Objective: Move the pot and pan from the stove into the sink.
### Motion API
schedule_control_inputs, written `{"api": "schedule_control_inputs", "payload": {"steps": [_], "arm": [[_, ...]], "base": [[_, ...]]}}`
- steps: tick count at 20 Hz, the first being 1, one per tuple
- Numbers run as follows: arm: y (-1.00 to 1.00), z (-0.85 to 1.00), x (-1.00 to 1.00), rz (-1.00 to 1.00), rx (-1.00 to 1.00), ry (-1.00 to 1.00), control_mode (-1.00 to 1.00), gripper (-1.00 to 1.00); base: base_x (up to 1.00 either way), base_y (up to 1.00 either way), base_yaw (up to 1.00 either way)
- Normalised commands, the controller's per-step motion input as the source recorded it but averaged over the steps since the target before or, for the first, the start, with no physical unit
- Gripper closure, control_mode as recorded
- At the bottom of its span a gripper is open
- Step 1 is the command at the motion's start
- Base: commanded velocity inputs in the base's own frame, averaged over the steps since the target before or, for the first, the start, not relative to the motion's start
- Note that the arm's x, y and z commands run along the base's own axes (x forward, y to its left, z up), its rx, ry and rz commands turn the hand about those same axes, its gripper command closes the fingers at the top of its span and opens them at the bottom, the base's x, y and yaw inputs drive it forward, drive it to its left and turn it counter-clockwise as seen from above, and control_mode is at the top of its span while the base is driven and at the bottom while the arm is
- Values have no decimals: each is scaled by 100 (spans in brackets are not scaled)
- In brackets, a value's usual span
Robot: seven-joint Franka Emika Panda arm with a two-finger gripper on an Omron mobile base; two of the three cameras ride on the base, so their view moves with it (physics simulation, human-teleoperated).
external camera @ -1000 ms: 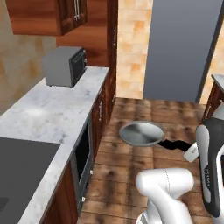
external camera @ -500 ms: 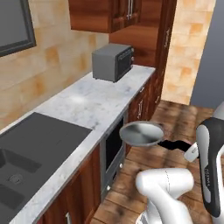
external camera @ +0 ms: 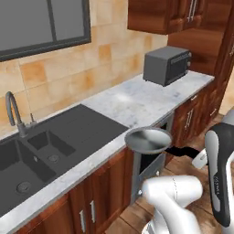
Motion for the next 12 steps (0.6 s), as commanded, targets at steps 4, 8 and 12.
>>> {"api": "schedule_control_inputs", "payload": {"steps": [4,8,12], "arm": [[0,0,0,0,0,0,100,100],[0,0,0,0,0,0,100,100],[0,0,0,0,0,0,100,100]], "base": [[-2,0,50],[-2,0,50],[-2,0,50]]}}
